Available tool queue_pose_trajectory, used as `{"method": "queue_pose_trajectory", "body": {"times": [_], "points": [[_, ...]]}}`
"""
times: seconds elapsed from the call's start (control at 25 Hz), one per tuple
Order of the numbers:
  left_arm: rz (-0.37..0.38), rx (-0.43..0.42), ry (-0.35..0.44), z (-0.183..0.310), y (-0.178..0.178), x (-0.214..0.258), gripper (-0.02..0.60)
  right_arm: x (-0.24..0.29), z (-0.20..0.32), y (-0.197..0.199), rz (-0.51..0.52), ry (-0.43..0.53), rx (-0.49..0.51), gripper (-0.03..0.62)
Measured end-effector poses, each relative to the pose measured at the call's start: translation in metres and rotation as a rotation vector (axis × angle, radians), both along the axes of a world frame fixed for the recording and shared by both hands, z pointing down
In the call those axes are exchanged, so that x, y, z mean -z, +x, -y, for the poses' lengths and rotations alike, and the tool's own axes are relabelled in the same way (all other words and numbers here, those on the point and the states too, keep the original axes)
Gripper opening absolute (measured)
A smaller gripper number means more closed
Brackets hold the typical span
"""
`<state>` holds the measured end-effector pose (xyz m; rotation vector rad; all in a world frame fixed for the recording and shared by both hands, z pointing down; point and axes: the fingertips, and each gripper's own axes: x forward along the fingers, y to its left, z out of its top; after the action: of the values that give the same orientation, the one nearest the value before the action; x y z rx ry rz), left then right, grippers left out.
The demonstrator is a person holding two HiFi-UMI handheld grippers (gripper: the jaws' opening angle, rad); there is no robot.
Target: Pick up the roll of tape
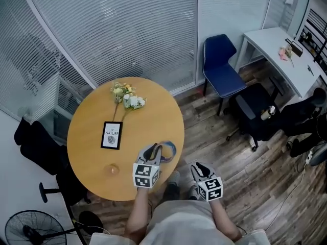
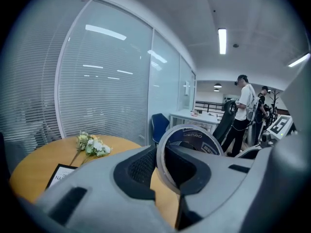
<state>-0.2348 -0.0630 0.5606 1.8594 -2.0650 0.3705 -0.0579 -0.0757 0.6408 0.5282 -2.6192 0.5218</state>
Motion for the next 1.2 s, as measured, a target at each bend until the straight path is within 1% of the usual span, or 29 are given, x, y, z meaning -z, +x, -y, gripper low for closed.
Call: {"method": "queue_pose_trajectory", "body": {"times": [0.24,0.4,0.56,0.8,0.96,1.2], "points": [[-0.019,0.051,0.014,-0.014,0.017,0.004,0.063,0.010,-0.003,0.014,0.035,-0.009,0.007,0.083],[-0.011,0.067,0.014,-0.021,0.029,0.003,0.063,0.014,-0.003,0.024,0.052,-0.001,0.009,0.080],[-0.019,0.086,0.022,-0.031,0.040,0.003,0.063,0.017,-0.006,0.035,0.063,0.010,0.008,0.077],[-0.020,0.075,0.025,-0.037,0.058,-0.001,0.063,0.021,-0.003,0.049,0.092,0.023,-0.007,0.060],[-0.013,0.076,0.022,-0.041,0.062,-0.004,0.063,0.025,-0.002,0.053,0.113,0.040,-0.005,0.046],[-0.009,0.089,0.038,-0.046,0.065,-0.004,0.063,0.027,0.003,0.057,0.129,0.053,-0.003,0.014]]}}
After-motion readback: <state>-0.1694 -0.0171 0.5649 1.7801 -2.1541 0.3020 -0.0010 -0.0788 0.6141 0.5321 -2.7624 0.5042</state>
